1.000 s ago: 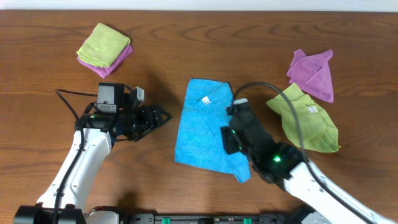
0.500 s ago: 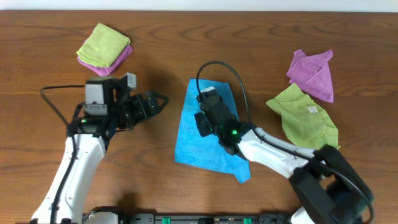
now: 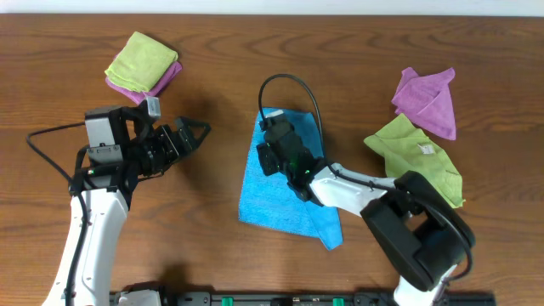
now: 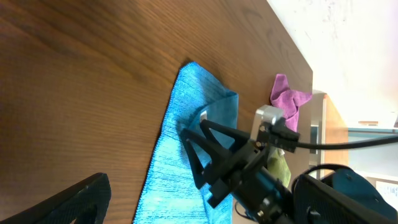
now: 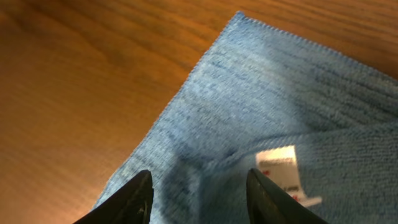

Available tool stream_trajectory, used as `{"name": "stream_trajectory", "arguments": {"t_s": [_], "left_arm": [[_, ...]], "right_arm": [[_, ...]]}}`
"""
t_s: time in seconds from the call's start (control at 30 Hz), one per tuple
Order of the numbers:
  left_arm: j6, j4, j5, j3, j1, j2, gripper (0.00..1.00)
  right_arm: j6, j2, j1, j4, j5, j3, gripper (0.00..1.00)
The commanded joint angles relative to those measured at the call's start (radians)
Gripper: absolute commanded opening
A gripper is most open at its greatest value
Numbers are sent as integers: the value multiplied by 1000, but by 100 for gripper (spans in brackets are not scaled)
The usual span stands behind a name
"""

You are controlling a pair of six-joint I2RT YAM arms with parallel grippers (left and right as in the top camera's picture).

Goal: Fold the cloth
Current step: 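Pull the blue cloth corners apart with both grippers to flatten it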

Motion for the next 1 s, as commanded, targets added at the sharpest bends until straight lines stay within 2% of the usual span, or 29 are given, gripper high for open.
{"name": "stream_trajectory", "arguments": {"t_s": [0.0,0.07,0.13,0.3,0.53,0.97], "left_arm": [[-4,3,15,13,4,-14,95],[-4,4,15,13,4,-14,95],[-4,3,15,13,4,-14,95],[-4,3,15,13,4,-14,95],[-4,3,15,13,4,-14,95],[-4,3,15,13,4,-14,95]], "right_arm": [[-10,28,-12,16,4,14,48],[-3,46,-14,31,4,14,47],[-3,53,-14,35,4,15,39],[-3,47,-16,73,8,21,1],[-4,-58,-18,7,135,34,1],[-4,-221,-65,-351,431,34,1]]}}
